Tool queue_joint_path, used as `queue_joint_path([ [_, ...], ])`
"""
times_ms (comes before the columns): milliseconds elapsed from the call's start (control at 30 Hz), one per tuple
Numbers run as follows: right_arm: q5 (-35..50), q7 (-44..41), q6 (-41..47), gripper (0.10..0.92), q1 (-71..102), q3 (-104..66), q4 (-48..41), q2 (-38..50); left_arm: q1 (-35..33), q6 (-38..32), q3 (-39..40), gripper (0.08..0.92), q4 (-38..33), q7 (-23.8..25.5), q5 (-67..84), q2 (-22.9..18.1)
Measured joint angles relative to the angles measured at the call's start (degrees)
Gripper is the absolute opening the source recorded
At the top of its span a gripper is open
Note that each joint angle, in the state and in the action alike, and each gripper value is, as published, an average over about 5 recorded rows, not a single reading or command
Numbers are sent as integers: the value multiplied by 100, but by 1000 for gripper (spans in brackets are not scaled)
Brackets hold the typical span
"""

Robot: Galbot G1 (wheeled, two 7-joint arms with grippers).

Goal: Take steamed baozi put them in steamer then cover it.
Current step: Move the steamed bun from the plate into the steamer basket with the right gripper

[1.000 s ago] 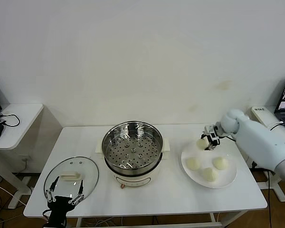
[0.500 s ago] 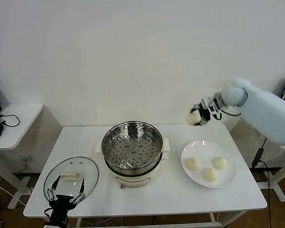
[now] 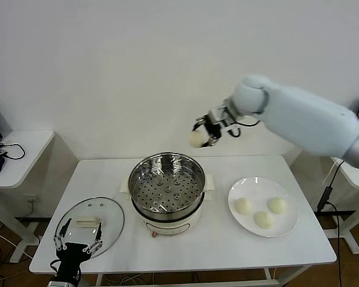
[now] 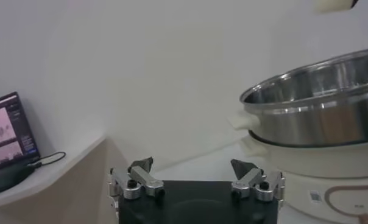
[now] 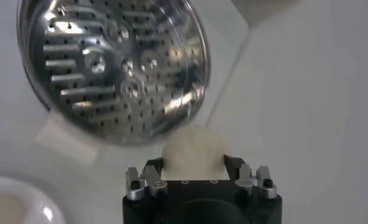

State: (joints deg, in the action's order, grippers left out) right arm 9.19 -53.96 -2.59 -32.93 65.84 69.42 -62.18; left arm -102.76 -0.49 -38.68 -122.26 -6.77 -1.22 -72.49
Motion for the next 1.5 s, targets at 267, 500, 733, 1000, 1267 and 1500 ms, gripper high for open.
queue_joint_path([
  [267,-472,154,-548,645,143,383,-366,-824,23,23,-71,823,-74,21,24,-24],
  [500,-1158,326,-1118,645,471,470,-849,-1315,21,26,-84,823,-115,24,29,-58],
  [733,-1873,530,-1665,653,767,462,-1328,-1650,38,32,-116,823,-122,27,38,-59],
  [1000,-2505,737,-2145,653,1010,353,-1782,-1914,75,39,-135,823,-134,30,45,-58],
  [1267,-2720,816,-2380,790,1044,308,-1950,-1955,92,59,-144,823,-150,40,49,-45],
  [1500,-2262,631,-2196,822,787,390,-1662,-1746,113,102,-139,823,-203,59,59,-7],
])
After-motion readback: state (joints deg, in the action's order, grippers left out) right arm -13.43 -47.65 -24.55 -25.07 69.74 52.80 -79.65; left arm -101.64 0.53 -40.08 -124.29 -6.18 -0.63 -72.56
